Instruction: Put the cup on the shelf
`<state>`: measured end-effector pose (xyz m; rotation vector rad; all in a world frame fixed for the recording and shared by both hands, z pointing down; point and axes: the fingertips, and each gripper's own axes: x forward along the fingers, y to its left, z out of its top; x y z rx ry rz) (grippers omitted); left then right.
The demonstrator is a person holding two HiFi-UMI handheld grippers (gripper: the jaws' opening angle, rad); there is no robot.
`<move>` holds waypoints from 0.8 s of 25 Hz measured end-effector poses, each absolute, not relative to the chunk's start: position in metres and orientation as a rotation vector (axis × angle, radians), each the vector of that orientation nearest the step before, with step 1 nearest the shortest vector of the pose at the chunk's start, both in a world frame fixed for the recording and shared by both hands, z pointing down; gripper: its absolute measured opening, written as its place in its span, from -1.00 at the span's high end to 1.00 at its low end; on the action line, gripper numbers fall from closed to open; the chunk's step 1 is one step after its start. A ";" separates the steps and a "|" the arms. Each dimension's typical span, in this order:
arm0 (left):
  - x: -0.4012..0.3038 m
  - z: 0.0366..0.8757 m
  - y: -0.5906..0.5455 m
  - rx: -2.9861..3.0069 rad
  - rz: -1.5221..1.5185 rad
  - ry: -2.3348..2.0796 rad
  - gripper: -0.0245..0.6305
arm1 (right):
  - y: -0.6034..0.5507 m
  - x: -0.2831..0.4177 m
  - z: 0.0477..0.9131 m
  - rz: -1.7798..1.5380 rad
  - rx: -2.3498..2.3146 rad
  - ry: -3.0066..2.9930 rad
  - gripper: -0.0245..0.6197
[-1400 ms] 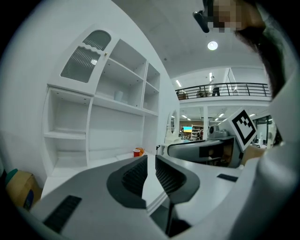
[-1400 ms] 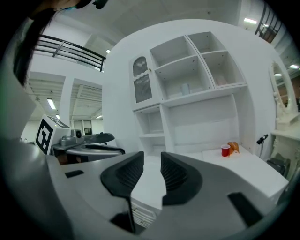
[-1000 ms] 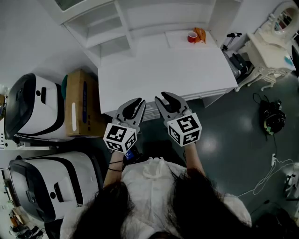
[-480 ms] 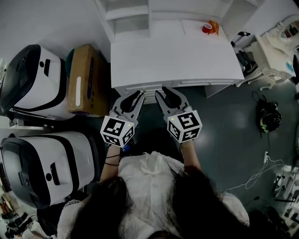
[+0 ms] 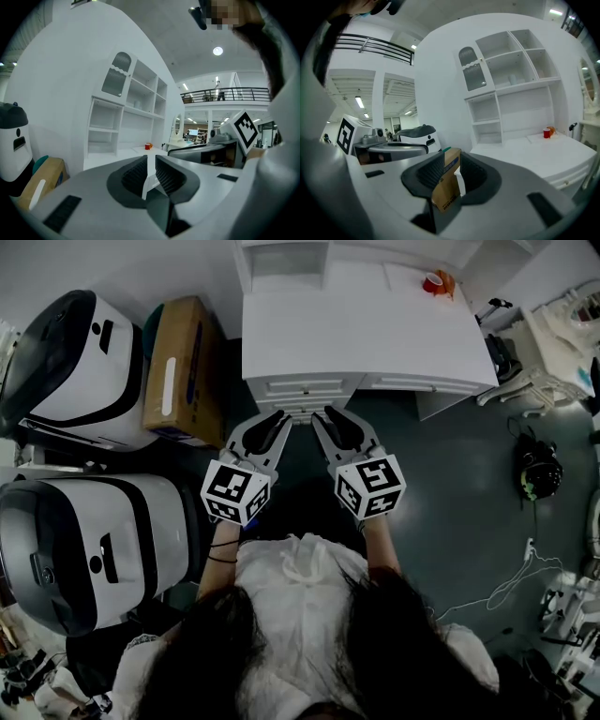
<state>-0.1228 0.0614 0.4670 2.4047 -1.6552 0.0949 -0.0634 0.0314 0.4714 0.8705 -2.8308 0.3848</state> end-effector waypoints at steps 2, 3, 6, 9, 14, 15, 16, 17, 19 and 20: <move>-0.125 0.465 0.068 2.403 0.084 -1.662 0.73 | 0.040 -0.066 0.470 0.372 0.859 -2.832 0.57; -0.125 0.464 0.071 2.403 0.079 -1.664 0.73 | 0.044 -0.067 0.469 0.367 0.853 -2.833 0.57; -0.123 0.462 0.077 2.403 0.072 -1.669 0.73 | 0.053 -0.067 0.466 0.357 0.834 -2.834 0.57; -0.118 0.461 0.082 2.412 0.073 -1.664 0.73 | 0.059 -0.066 0.466 0.346 0.820 -2.835 0.58; -0.114 0.460 0.086 2.423 0.075 -1.658 0.73 | 0.065 -0.067 0.466 0.326 0.804 -2.833 0.59; -0.114 0.460 0.086 2.424 0.075 -1.659 0.73 | 0.066 -0.067 0.465 0.322 0.802 -2.833 0.59; -0.113 0.459 0.087 2.424 0.075 -1.659 0.74 | 0.067 -0.067 0.465 0.319 0.800 -2.833 0.59; -0.112 0.459 0.088 2.425 0.075 -1.659 0.74 | 0.068 -0.066 0.465 0.318 0.801 -2.833 0.59; -0.111 0.457 0.088 2.428 0.076 -1.659 0.73 | 0.069 -0.064 0.464 0.317 0.803 -2.832 0.59; -0.110 0.456 0.088 2.430 0.076 -1.659 0.74 | 0.069 -0.063 0.464 0.316 0.804 -2.831 0.59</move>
